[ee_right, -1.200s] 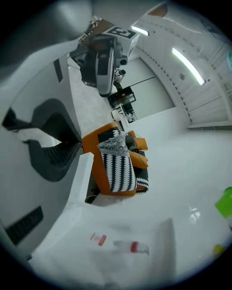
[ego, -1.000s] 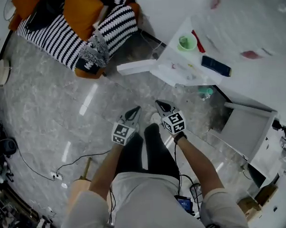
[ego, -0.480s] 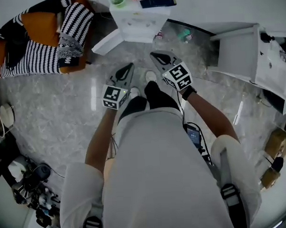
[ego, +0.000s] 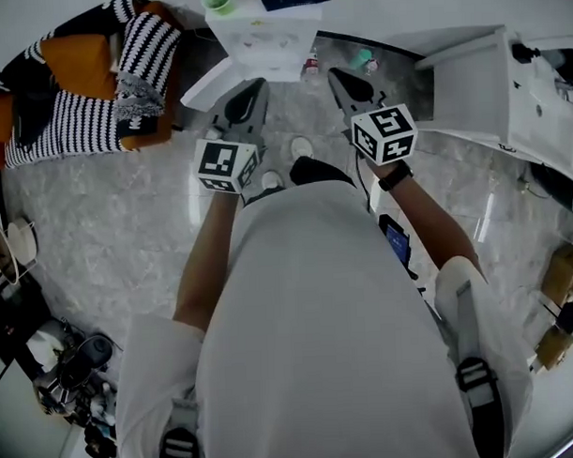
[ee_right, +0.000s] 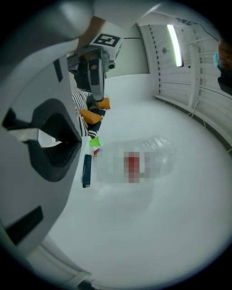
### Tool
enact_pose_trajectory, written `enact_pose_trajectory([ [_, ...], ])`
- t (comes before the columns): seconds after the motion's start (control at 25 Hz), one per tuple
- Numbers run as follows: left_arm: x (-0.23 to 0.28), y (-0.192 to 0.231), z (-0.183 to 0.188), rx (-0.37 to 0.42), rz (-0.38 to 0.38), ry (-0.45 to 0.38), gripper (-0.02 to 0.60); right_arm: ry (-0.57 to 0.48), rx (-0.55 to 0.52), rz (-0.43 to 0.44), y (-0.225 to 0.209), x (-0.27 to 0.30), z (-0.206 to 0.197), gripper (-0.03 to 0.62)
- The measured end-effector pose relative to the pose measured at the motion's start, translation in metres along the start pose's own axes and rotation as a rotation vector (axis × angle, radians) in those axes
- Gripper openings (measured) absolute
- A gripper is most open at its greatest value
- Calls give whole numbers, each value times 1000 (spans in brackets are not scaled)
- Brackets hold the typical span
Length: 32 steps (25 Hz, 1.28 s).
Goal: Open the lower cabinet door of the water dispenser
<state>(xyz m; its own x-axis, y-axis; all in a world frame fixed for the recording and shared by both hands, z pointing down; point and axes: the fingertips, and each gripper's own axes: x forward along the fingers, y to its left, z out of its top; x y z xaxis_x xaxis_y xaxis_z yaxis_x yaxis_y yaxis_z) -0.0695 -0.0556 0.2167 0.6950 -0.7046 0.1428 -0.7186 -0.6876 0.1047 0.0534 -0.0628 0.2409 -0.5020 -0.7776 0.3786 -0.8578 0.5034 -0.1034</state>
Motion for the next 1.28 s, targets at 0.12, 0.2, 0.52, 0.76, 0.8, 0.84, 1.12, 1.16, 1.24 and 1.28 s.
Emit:
enact_pose_trajectory([
  [0.12,6,0,19,14,14,-30,5,20,-51,-9,0,0,13,8],
  [0.2,7,2,33,25,25,-52,5,-29,-35,-5,4,0,28,8],
  [0.52,3,12,87,107,77,-173,5,-247,-26,7,31,3,92,8],
  [0.76,-5,4,85,107,78,-200,5,-225,-63,17,38,8,92,8],
  [0.8,-7,5,85,109,84,-204,5,-229,-76,11,38,7,93,8],
  [0.84,-8,7,86,108,89,-209,5,-233,-87,5,39,6,94,8],
  [1.12,-8,16,87,114,105,-214,5,-264,-104,-28,41,0,96,8],
  [1.16,-9,16,87,119,111,-213,5,-268,-107,-32,40,-1,97,8],
  [1.24,-9,15,87,126,118,-209,5,-273,-110,-38,39,-3,98,8],
  [1.28,-8,14,87,128,117,-206,5,-274,-110,-40,38,-4,99,8],
])
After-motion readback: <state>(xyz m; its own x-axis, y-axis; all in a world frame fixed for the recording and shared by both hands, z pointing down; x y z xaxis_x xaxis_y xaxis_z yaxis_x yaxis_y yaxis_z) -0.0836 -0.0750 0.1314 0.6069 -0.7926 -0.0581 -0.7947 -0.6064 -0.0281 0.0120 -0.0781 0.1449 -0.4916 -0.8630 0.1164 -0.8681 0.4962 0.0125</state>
